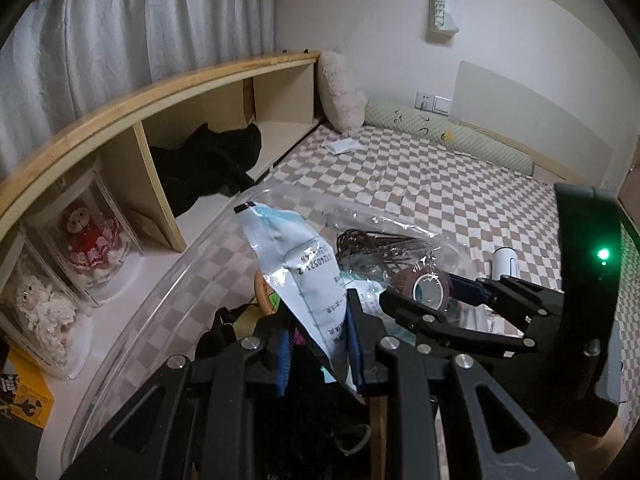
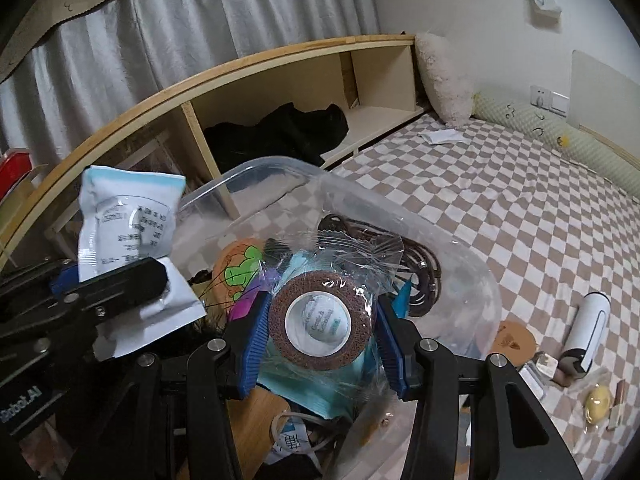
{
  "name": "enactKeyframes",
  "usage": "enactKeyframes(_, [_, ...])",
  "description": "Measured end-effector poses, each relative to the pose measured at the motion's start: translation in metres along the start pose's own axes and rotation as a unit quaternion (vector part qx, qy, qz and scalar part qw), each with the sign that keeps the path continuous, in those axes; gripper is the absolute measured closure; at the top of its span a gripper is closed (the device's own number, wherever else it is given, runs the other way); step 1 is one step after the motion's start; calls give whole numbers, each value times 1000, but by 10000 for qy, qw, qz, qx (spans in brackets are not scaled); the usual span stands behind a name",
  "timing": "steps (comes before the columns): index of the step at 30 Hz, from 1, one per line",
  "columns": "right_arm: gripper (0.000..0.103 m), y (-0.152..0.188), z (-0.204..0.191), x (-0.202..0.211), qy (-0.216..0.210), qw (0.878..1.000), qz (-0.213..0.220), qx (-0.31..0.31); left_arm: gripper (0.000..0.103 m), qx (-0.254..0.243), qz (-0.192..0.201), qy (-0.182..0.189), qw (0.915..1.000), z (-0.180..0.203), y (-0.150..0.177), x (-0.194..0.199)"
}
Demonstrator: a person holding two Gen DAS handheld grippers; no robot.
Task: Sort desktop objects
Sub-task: 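Open the right tool to drop the tape roll into the box while the left tool drops the sachet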
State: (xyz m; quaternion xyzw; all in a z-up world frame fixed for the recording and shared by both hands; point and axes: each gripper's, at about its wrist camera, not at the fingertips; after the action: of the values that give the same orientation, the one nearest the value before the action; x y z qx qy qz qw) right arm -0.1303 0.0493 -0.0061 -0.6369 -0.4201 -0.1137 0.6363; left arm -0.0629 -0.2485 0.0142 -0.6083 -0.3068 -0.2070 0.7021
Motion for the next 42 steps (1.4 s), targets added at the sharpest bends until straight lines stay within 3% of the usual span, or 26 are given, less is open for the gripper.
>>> enactKeyframes(4, [49,-2,-1,-4,-26,9999,-58,93,80,23,-72,-77,9999,-5,2,-6])
enactKeyframes(5, [32,-3,1,-4,5,10000,-79,50,80,34,-80,-82,9999,-6,2,-7])
enactKeyframes(7, [17,-5,2,-1,106,9999,-5,20,80,64,-87,-82,9999,-8,2,-7])
enactKeyframes(16, [17,-14,21,31,424,9982,370,-223,79,49,-107,-106,9999,-9,1,-9])
enactKeyframes(23, [17,-17,38,46,454,9974,422,-378,78,-106,-127,-255,9995,1,-10,-23])
enactKeyframes(25, [17,-16,39,48,466,9974,411,-354,63,-75,-140,-315,9994,0,-11,-30])
enactKeyframes(27, [17,-15,40,47,469,9976,382,-324,28,-26,-144,-355,9993,0,-10,-34])
enactKeyframes(35, [17,-16,44,50,476,9976,388,-305,26,-78,-72,-415,9991,3,-6,-30])
enactKeyframes(37, [17,-16,44,51,470,9976,408,-313,20,-110,-43,-473,9988,4,-3,-27])
enactKeyframes(39, [17,-17,44,53,459,9975,424,-342,4,-146,52,-524,9985,7,0,-20])
enactKeyframes(42, [17,-17,47,56,409,9971,450,-464,4,-191,198,-539,9982,9,4,-9])
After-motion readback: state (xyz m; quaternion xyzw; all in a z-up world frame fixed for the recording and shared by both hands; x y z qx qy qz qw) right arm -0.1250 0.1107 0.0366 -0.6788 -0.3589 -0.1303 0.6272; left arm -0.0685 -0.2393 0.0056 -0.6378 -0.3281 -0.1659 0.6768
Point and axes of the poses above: each gripper's, at about its wrist camera, not at the fingertips, and x roughly against the way its jaws point, z to its right, y to its underside, and after that the axes turned 5 degrees about y, right-handed
